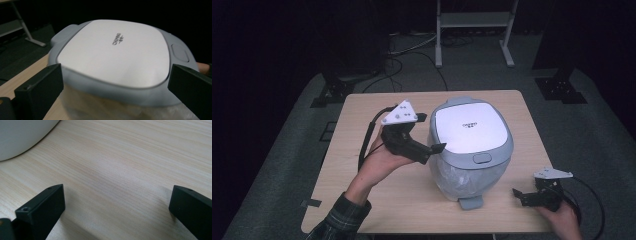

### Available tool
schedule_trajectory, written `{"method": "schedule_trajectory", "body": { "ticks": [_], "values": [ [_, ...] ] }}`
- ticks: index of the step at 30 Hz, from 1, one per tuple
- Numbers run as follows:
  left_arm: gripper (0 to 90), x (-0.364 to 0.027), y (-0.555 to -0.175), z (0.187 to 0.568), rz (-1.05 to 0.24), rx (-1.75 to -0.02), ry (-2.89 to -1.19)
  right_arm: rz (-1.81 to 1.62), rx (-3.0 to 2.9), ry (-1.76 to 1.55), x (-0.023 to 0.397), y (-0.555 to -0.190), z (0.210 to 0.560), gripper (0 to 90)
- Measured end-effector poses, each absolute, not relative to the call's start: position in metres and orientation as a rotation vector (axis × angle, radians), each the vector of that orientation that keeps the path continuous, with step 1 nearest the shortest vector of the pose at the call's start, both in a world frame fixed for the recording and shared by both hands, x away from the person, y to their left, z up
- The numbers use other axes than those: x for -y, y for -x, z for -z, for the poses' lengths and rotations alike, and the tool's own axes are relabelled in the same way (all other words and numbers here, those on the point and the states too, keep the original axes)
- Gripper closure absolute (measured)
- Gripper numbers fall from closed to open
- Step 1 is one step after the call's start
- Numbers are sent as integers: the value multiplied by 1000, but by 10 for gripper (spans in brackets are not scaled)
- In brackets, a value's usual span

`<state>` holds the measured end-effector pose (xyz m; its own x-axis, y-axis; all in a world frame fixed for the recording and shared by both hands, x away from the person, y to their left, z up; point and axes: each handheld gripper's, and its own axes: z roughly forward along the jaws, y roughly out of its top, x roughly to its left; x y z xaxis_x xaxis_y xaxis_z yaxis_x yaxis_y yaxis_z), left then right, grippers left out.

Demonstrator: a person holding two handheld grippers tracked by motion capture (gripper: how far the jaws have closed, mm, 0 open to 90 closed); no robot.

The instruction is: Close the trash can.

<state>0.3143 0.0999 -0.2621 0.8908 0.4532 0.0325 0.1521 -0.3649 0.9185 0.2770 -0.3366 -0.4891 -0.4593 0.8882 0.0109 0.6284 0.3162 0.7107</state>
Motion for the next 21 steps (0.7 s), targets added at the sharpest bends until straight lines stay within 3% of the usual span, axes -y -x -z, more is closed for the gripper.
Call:
{"method": "schedule_trajectory", "body": {
  "ticks": [8,21],
  "values": [
    [0,-135,-306,282,-405,-502,-1914,-929,-2205,-1349,337,-277,489,0],
    [0,-159,-296,336,-429,-604,-1916,-928,-2203,-1352,336,-277,489,0]
  ]
}}
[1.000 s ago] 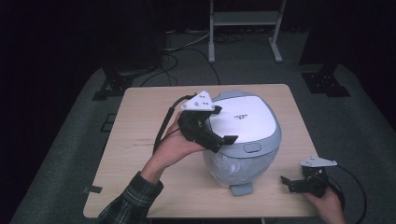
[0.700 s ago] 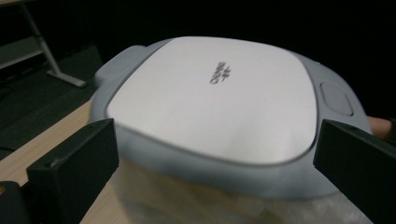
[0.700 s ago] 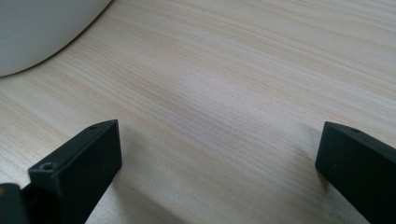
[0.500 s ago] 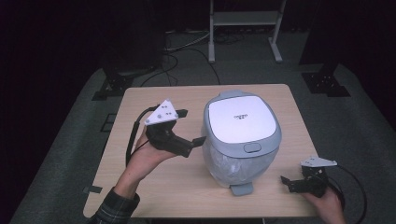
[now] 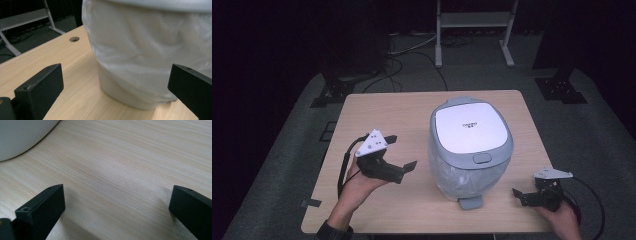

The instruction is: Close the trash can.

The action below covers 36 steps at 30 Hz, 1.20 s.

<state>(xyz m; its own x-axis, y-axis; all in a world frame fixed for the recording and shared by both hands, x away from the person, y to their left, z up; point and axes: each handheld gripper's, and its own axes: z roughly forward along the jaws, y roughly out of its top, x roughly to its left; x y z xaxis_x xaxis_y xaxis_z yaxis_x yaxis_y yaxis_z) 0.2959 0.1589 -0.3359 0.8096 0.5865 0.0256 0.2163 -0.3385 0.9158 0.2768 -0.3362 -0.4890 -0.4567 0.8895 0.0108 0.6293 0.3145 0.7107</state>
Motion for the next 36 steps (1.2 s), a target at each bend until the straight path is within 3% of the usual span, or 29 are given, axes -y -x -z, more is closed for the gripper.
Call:
{"method": "schedule_trajectory", "body": {
  "ticks": [17,36],
  "values": [
    [0,-181,-287,398,-410,-643,-1957,-926,-2201,-1356,336,-276,489,0],
    [0,-223,-286,456,-384,-815,-2051,-925,-2200,-1358,336,-276,489,0]
  ]
}}
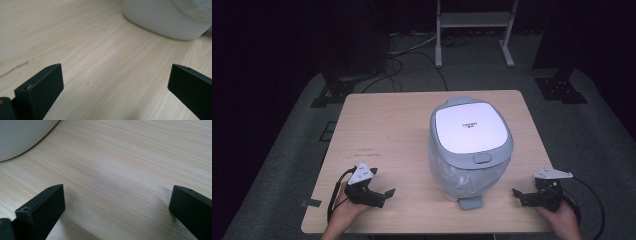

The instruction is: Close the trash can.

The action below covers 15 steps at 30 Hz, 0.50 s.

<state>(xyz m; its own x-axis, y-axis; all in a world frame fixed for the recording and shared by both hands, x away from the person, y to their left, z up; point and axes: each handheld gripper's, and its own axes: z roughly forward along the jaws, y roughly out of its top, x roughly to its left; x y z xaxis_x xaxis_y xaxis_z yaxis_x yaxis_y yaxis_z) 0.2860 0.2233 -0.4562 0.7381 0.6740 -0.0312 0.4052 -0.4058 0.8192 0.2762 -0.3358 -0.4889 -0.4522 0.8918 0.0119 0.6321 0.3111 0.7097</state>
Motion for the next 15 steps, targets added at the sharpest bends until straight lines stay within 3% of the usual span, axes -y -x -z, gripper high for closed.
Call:
{"method": "schedule_trajectory", "body": {
  "ticks": [15],
  "values": [
    [0,-236,-285,482,-383,-862,-2175,-926,-2200,-1360,336,-276,489,0]
  ]
}}
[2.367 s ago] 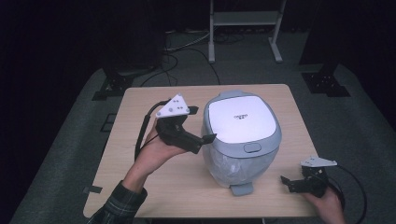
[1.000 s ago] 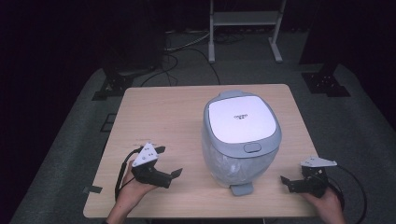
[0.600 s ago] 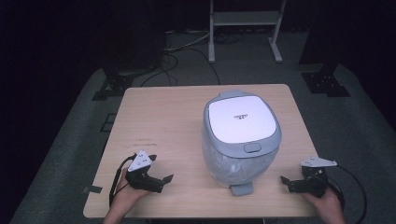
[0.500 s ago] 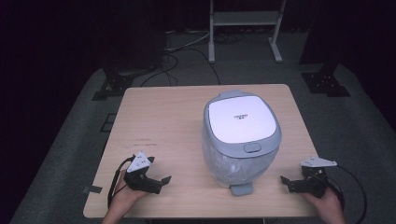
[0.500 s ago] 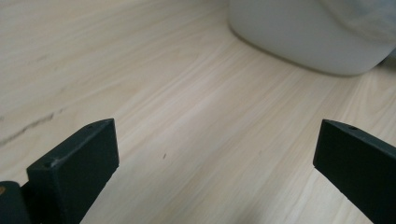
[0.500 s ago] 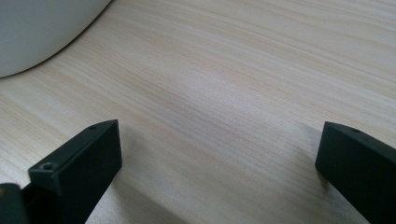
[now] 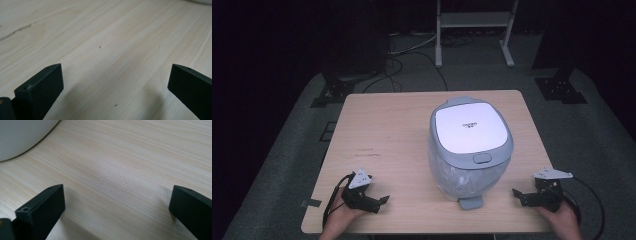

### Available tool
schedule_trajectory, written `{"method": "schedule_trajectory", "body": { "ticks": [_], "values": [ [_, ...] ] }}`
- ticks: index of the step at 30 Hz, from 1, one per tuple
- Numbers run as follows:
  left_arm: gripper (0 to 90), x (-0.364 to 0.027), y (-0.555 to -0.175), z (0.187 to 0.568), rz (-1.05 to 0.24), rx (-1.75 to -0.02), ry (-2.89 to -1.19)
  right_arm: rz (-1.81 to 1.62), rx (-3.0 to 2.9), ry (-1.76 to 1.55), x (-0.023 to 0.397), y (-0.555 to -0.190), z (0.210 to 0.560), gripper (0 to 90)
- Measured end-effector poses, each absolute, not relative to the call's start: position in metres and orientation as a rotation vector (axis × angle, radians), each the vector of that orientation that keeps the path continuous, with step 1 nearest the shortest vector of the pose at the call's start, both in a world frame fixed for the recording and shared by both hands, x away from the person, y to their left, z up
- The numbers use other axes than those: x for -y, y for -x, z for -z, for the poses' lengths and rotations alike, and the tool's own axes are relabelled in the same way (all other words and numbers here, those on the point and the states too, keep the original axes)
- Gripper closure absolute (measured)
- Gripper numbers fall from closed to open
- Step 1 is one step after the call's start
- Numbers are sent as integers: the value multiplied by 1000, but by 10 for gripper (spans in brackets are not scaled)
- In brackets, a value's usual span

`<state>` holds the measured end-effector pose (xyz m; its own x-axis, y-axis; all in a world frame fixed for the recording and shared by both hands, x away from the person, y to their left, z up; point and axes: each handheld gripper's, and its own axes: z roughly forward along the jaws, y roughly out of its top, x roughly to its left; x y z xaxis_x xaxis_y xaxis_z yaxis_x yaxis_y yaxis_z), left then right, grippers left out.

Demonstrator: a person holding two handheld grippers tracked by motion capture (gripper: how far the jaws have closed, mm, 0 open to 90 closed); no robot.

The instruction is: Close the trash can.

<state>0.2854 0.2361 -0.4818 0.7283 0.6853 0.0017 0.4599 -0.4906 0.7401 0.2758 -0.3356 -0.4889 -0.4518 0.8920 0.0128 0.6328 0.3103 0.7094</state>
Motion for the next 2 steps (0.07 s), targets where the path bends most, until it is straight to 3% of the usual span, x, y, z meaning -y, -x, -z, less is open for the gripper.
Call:
{"method": "schedule_trajectory", "body": {
  "ticks": [2],
  "values": [
    [0,-237,-286,482,-380,-867,-2178,-926,-2200,-1359,336,-276,489,0]
  ]
}}
